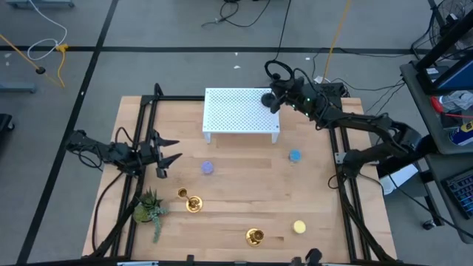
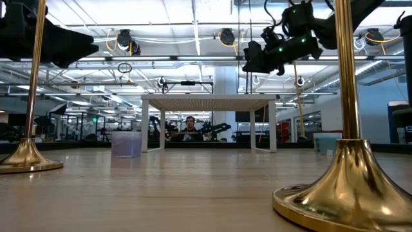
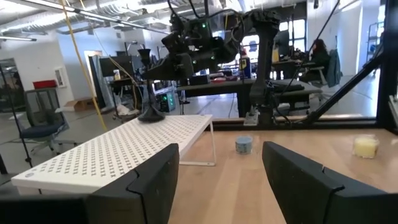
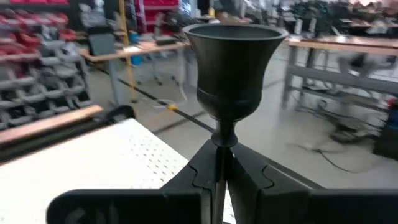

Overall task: Pick & Place candle stick holders
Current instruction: Put the black candle holder on the shelf, then put the left gold candle holder on the shelf

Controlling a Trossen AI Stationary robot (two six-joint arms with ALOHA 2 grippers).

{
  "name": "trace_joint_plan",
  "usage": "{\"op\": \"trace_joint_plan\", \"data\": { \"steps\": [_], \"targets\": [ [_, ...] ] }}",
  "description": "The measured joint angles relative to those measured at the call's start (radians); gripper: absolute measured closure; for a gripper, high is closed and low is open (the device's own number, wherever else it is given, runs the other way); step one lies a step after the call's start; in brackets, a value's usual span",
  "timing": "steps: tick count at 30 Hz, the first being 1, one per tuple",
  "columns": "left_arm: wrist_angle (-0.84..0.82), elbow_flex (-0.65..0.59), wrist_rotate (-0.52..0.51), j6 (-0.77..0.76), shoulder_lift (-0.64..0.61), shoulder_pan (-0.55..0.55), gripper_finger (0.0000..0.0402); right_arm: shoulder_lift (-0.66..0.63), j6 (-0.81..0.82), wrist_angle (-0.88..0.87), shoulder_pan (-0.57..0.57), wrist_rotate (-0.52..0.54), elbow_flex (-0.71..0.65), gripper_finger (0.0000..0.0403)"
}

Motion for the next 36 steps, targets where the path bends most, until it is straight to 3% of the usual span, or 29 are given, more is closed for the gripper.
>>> {"op": "trace_joint_plan", "data": {
  "steps": [5,16,25,29,36],
  "targets": [
    [0.024,0.0,0.0,-0.014,0.0,0.0,0.0163,0.061,-0.001,0.112,-0.002,-0.024,0.0,0.0386],
    [0.027,0.0,0.0,-0.003,0.0,0.0,0.0163,0.109,-0.003,0.122,-0.025,-0.027,0.004,0.0379],
    [0.004,0.0,0.008,-0.002,0.0,0.0,0.0163,0.111,0.003,0.11,-0.025,-0.053,0.001,0.0316],
    [-0.092,0.0,0.115,-0.016,0.0,0.0,0.0163,0.104,0.021,0.116,-0.021,-0.077,0.001,0.0281],
    [-0.11,0.0,0.433,-0.125,0.019,-0.003,0.0163,0.051,-0.023,0.055,-0.017,-0.076,0.001,0.024]
  ]
}}
